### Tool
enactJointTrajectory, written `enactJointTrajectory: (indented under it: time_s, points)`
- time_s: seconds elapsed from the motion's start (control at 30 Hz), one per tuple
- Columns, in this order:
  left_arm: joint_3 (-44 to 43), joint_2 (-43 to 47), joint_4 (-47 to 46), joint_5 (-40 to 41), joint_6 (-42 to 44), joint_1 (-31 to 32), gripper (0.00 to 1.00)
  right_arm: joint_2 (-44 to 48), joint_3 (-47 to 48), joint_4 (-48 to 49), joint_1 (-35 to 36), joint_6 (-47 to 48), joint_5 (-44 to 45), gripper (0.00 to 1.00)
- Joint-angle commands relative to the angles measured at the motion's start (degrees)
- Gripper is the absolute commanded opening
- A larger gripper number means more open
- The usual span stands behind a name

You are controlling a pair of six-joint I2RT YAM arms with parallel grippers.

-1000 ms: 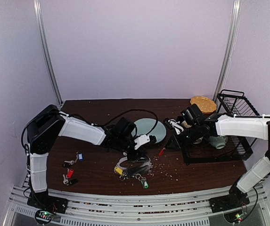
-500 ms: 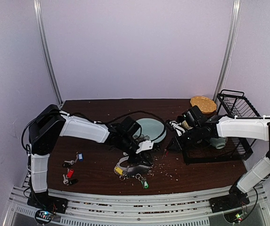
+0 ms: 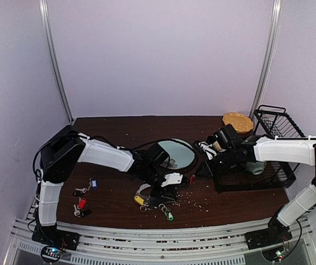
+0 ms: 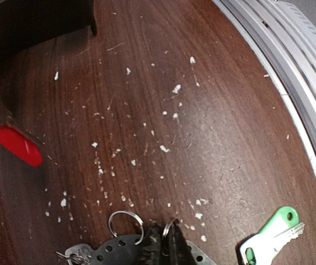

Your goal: Put the keys on the keyring

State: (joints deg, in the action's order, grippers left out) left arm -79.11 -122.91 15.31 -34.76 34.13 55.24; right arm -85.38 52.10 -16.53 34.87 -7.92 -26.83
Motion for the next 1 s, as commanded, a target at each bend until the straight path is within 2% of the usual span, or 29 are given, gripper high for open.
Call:
enactJointTrajectory:
  time_s: [0.0, 0.13, 0.2, 0.3, 0.37, 0.43, 0.77, 0.97]
  points:
    - [-0.8, 0.6, 1.2, 0.8, 0.9, 0.5, 0.0, 1.7, -1.0, 0.5, -0.3, -0.3, -0.2, 0.0]
    - [0.6, 3.0, 0.2, 1.5, 0.1, 0.5, 0.0, 2.0, -1.0, 0.4, -0.4, -0.3, -0.3, 0.0]
    - [2.4, 5.7, -3.4, 0.9, -2.2, 0.2, 0.0, 1.9, -0.9, 0.2, -0.4, 0.0, -0.8, 0.0]
    - [8.5, 12.1, -13.7, -2.9, -7.3, -1.5, 0.0, 2.1, -0.9, -0.3, -0.4, 0.7, -2.0, 0.0]
    - [13.8, 18.0, -24.1, -5.0, -11.7, -3.0, 0.0, 3.2, -1.1, 0.1, -0.4, 1.6, -3.5, 0.0]
    - [17.1, 22.1, -29.0, -5.5, -12.3, -3.2, 0.0, 4.4, -1.4, 1.2, -0.4, 2.0, -5.2, 0.0]
    - [23.2, 36.4, -36.7, -4.5, -12.7, -3.2, 0.0, 8.7, -1.6, 3.4, 0.3, 6.9, -15.0, 0.0]
    - [25.2, 39.7, -46.5, -7.8, -19.5, -3.2, 0.0, 13.3, -2.9, 6.2, 0.6, 8.5, -20.8, 0.0]
